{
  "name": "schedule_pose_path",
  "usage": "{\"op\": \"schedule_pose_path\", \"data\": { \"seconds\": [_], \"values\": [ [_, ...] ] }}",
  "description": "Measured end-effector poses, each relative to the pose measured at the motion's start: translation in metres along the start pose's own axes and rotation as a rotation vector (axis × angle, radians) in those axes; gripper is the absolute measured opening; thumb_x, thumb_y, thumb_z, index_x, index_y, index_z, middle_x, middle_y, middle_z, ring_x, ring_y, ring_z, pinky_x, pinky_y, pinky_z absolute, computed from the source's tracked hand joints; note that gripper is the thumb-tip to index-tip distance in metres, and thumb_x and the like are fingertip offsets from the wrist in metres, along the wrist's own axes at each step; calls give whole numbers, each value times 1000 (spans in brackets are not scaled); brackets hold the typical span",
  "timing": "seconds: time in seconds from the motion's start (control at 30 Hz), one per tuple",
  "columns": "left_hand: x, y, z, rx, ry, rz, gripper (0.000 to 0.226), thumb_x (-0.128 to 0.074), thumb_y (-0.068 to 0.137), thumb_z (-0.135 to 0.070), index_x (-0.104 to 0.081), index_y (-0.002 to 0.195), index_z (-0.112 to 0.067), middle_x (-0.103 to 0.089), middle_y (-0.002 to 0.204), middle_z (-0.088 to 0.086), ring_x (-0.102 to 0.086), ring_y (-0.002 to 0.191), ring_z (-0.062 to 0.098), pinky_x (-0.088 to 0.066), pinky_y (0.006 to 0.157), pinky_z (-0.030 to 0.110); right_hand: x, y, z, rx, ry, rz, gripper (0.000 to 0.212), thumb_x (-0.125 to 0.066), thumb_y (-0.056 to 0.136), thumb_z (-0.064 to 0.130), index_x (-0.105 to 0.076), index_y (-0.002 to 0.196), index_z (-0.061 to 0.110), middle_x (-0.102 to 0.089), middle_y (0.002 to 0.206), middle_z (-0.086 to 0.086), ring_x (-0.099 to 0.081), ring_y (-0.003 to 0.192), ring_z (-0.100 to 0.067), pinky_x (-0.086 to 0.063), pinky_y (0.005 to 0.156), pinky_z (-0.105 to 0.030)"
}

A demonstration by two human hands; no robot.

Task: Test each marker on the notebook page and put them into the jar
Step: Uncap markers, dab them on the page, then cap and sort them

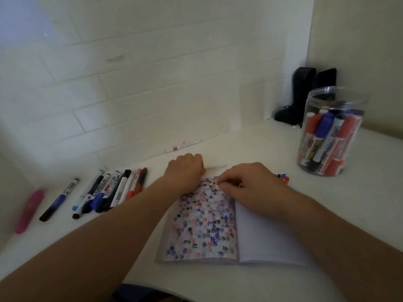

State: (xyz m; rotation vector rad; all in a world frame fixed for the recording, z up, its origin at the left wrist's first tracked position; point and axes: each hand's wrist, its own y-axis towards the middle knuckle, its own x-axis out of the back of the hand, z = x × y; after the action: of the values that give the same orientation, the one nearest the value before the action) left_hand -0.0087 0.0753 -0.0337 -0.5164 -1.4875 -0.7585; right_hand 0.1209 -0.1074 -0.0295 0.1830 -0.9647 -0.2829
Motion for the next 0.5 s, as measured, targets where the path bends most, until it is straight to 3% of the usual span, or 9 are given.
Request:
{"op": "schedule_pose_path", "data": {
  "seconds": [0.1,0.2,0.3,0.4,0.5],
  "values": [
    [13,1,-20,-83,-330,-198,15,-35,109,-31,-43,107,-19,-61,85,5,-57,71,21,-50,65,44,6,7,-8,-159,298,-194,12,-66,98,42,-76,101,36,-74,83,16,-67,74,2,-53,73,-19],
    [35,-8,-51,-286,-686,-209,10,-36,110,-32,-42,116,-26,-55,70,8,-47,55,15,-38,52,32,19,13,-10,-331,613,-362,34,-65,96,53,-63,124,34,-73,83,0,-64,57,-13,-54,55,-29],
    [42,-20,-72,-493,-729,-96,16,-37,109,-30,-45,124,-32,-59,76,-6,-53,62,5,-42,59,22,32,8,-14,-306,739,-330,41,-55,101,53,-57,135,30,-64,75,-7,-54,56,-18,-44,47,-26],
    [33,-15,-75,-575,-767,-42,30,-37,110,-28,-47,138,-32,-69,95,-13,-66,88,4,-53,81,26,31,6,-17,-243,603,-256,48,-41,109,50,-67,112,10,-60,66,-6,-51,55,-16,-44,52,-29],
    [13,-8,-67,-573,-751,-49,31,-38,110,-27,-52,137,-27,-69,95,-15,-66,88,2,-50,81,18,19,8,-21,-260,570,-214,50,-37,110,46,-67,106,6,-64,69,-5,-56,58,-15,-46,56,-30]
  ]
}}
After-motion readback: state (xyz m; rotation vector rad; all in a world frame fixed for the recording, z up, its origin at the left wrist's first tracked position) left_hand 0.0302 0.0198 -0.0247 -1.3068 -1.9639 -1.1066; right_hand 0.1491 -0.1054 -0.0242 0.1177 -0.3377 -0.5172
